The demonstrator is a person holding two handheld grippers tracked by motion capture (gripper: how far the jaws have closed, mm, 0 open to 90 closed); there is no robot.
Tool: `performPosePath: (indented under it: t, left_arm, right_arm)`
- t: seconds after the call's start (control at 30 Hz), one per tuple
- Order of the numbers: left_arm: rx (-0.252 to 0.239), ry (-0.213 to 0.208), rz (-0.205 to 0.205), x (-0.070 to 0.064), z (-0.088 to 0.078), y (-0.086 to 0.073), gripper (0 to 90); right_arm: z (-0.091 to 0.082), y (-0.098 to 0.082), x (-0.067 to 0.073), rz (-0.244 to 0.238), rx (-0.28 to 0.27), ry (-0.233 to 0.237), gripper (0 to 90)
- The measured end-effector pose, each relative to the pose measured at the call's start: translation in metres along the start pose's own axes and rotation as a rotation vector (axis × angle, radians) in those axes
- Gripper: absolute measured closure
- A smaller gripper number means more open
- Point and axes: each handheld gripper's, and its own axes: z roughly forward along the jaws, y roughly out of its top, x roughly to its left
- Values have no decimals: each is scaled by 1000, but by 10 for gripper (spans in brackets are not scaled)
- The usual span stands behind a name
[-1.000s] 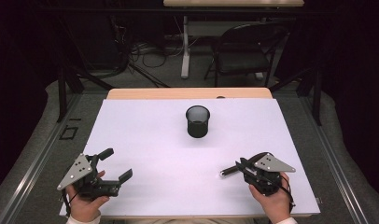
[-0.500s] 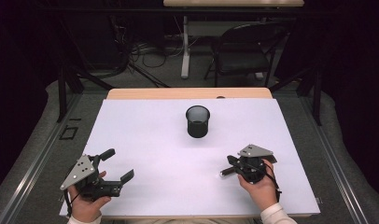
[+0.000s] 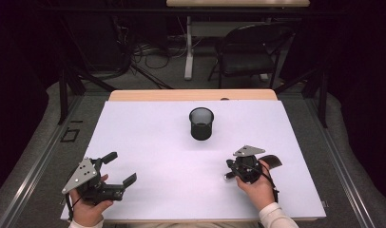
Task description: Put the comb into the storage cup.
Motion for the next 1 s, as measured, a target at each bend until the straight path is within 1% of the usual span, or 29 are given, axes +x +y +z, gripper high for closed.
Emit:
performPosePath:
  t: [0.07, 0.3, 0.4, 0.63, 1.0]
  left_arm:
    - [0, 1, 1, 0, 0, 0, 8]
    - [3, 0, -2, 0, 1, -1, 8]
    - [6, -2, -1, 1, 1, -1, 8]
    - [7, -2, -1, 1, 1, -1, 8]
    - [8, -5, -5, 1, 1, -2, 8]
  right_arm:
    - [2, 0, 0, 5, 14, 4, 900]
    - [4, -1, -1, 15, 16, 1, 900]
    - [5, -1, -2, 36, 26, 11, 900]
    - [7, -3, -2, 52, 36, 19, 900]
    - [8, -3, -2, 52, 41, 18, 900]
